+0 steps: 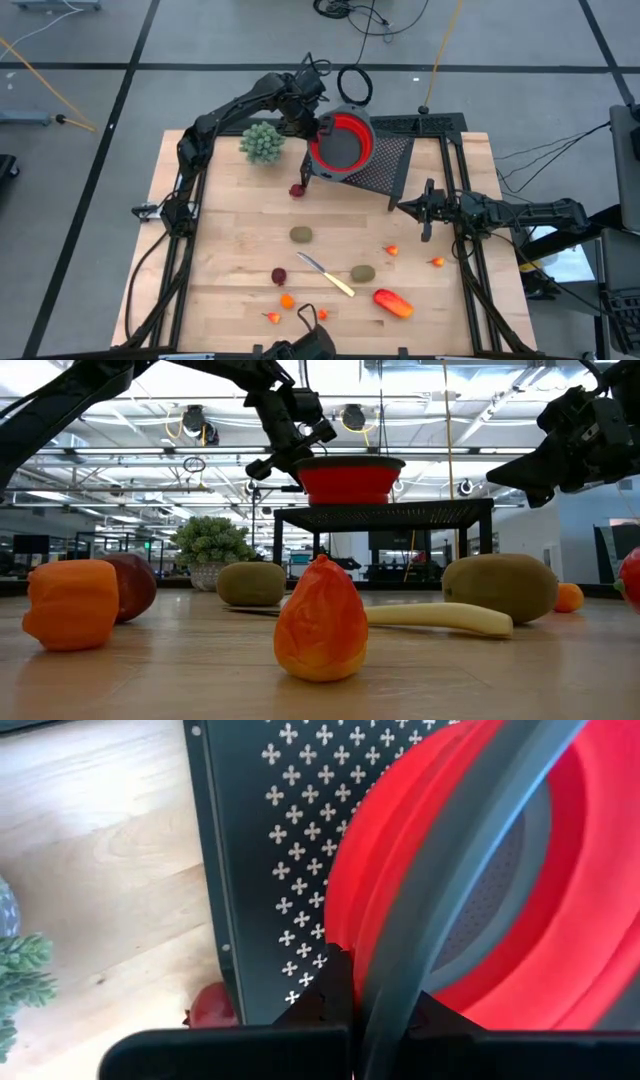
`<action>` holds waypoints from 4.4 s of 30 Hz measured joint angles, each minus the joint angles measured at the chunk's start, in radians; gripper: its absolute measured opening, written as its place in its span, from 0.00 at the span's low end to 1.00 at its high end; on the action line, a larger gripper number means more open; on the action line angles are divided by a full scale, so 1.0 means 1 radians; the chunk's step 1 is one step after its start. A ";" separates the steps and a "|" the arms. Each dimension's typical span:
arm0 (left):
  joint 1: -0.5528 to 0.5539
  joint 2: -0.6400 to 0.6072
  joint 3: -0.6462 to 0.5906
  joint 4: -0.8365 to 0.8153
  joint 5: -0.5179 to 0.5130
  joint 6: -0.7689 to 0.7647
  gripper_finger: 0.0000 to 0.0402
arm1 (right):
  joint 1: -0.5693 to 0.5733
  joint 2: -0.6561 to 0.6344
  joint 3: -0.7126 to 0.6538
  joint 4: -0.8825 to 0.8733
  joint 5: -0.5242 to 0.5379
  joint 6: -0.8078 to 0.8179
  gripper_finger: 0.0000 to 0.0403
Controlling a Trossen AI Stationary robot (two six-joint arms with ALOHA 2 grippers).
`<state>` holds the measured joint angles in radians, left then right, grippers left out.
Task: Pick & Place Fruit
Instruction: Put the red strainer bowl on the shelf, then put the brown kiwi into the red strainer bowl on the shelf
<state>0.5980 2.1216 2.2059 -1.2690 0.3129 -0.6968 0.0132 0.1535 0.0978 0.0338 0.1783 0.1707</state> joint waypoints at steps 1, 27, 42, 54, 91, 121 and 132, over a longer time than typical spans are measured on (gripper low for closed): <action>0.000 0.000 0.000 0.000 -0.001 0.001 0.00 | 0.000 0.000 0.000 0.000 0.000 0.000 0.00; -0.005 0.000 0.000 -0.010 -0.005 0.012 0.02 | 0.000 0.000 0.000 0.000 0.000 0.000 0.00; -0.005 0.000 0.000 -0.003 -0.009 0.045 0.17 | 0.000 0.000 0.000 0.000 0.000 0.000 0.00; 0.000 0.000 0.000 -0.004 -0.009 0.107 0.36 | 0.000 0.000 0.000 0.000 0.000 0.000 0.00; -0.042 -0.315 0.000 -0.275 -0.305 0.107 0.49 | 0.000 0.000 0.000 0.000 0.000 0.000 0.00; -0.770 -0.311 -0.004 -0.290 -0.539 0.331 0.49 | 0.000 0.001 0.000 0.000 0.000 0.000 0.00; -0.814 -0.155 -0.005 -0.293 -0.541 0.381 0.49 | 0.000 0.000 0.000 0.000 0.000 0.000 0.00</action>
<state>-0.2157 1.9666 2.2009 -1.5624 -0.2283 -0.3161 0.0132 0.1539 0.0978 0.0338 0.1786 0.1703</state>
